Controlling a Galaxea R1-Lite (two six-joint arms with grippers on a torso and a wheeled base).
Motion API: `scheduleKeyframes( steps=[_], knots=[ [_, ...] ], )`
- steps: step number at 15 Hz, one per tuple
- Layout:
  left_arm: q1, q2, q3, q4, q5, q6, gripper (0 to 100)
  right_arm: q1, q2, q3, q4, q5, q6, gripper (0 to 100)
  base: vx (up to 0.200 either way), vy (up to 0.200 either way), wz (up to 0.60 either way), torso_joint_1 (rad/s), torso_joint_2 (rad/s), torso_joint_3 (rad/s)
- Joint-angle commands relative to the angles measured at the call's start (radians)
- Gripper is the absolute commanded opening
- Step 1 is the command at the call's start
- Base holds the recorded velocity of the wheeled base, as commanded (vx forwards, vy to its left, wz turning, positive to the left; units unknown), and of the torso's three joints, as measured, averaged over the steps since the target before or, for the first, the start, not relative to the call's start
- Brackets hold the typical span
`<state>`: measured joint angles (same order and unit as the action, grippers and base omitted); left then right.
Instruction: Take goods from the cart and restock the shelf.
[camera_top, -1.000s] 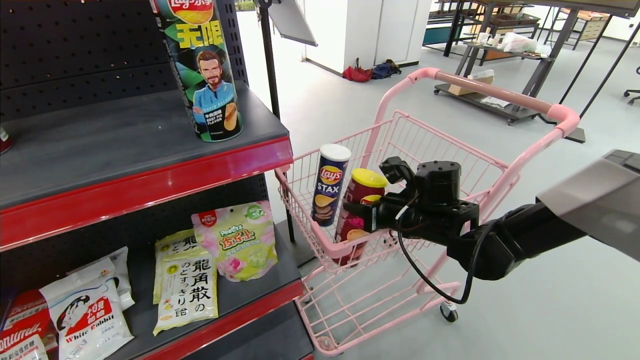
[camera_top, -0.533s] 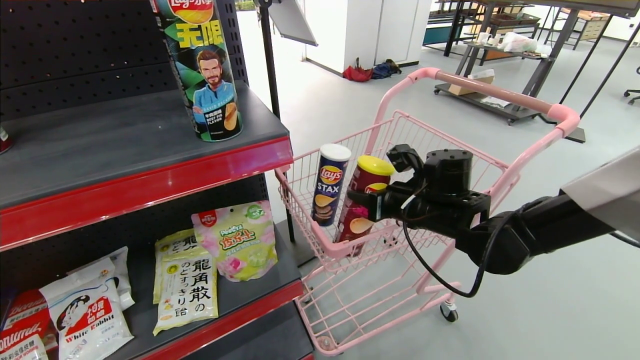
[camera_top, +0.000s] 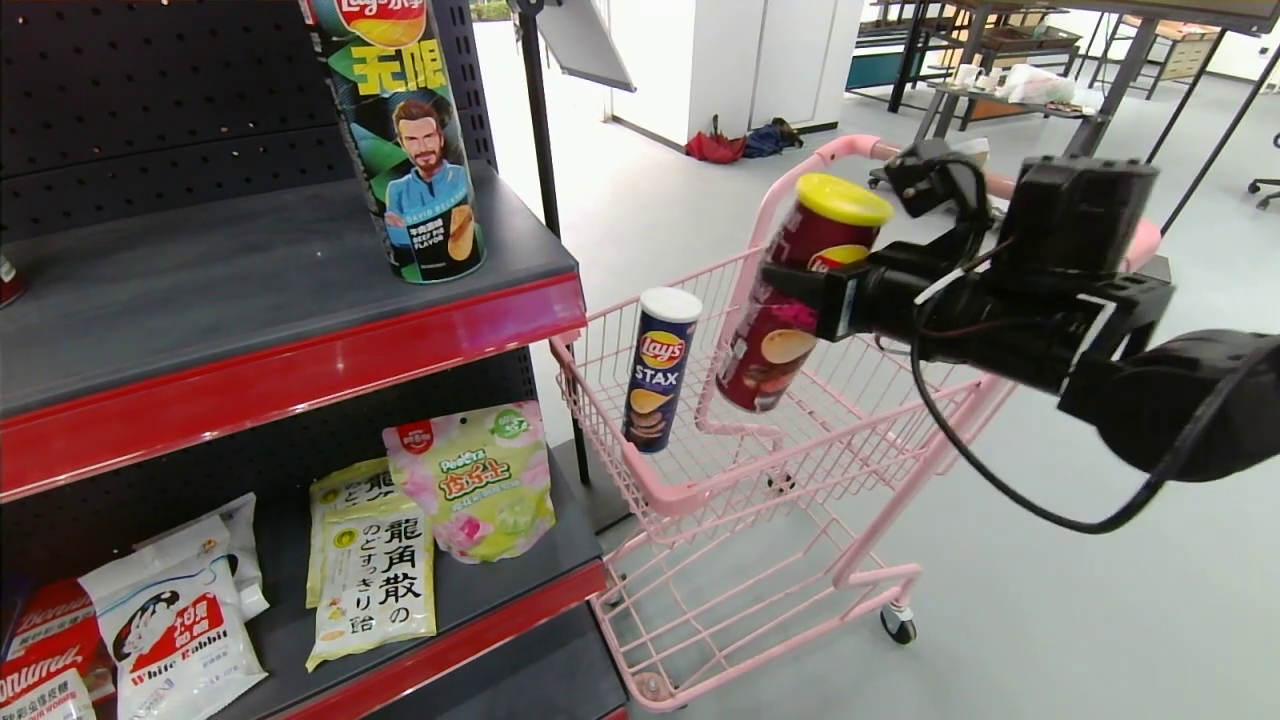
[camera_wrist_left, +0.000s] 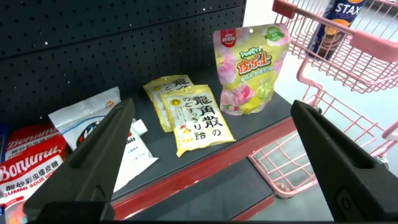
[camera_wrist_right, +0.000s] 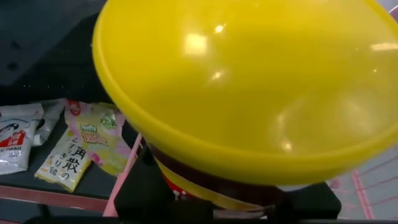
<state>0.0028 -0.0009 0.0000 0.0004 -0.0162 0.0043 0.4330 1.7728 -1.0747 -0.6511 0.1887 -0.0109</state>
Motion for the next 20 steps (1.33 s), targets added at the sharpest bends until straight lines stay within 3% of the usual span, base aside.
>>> scheduleKeyframes(
  steps=[1, 4, 5, 7, 9, 11, 20],
  knots=[
    [0.0, 0.001, 0.0, 0.0, -0.001, 0.0, 100, -0.013, -0.277, -0.03, 0.225, -0.072, -0.04, 0, 0.0, 0.0, 0.0, 0.0, 0.0, 0.0],
    [0.0, 0.001, 0.0, 0.0, -0.001, 0.0, 100, -0.007, -0.581, 0.134, 0.479, -0.356, -0.064, 0, 0.0, 0.0, 0.0, 0.0, 0.0, 0.0],
    [0.0, 0.001, 0.0, 0.0, -0.001, 0.0, 100, -0.01, -0.734, 0.303, 0.541, -0.437, -0.06, 0, 0.0, 0.0, 0.0, 0.0, 0.0, 0.0],
    [0.0, 0.001, 0.0, 0.0, -0.001, 0.003, 100, -0.077, -0.926, 0.529, 0.544, -0.445, -0.017, 0, 0.0, 0.0, 0.0, 0.0, 0.0, 0.0],
    [0.0, 0.001, 0.0, 0.0, -0.001, 0.003, 100, -0.169, -1.087, 0.651, 0.596, -0.445, -0.018, 0, 0.0, 0.0, 0.0, 0.0, 0.0, 0.0],
    [-0.001, 0.001, 0.0, 0.0, -0.001, 0.003, 100, -0.272, -1.178, 0.665, 0.734, -0.433, -0.015, 0, 0.0, 0.0, 0.0, 0.0, 0.0, 0.0],
    [0.0, 0.001, 0.0, 0.0, -0.001, 0.003, 100, -0.307, -1.224, 0.691, 0.758, -0.422, -0.018, 0, 0.0, 0.0, 0.0, 0.009, -0.04, -0.036]
  ],
)
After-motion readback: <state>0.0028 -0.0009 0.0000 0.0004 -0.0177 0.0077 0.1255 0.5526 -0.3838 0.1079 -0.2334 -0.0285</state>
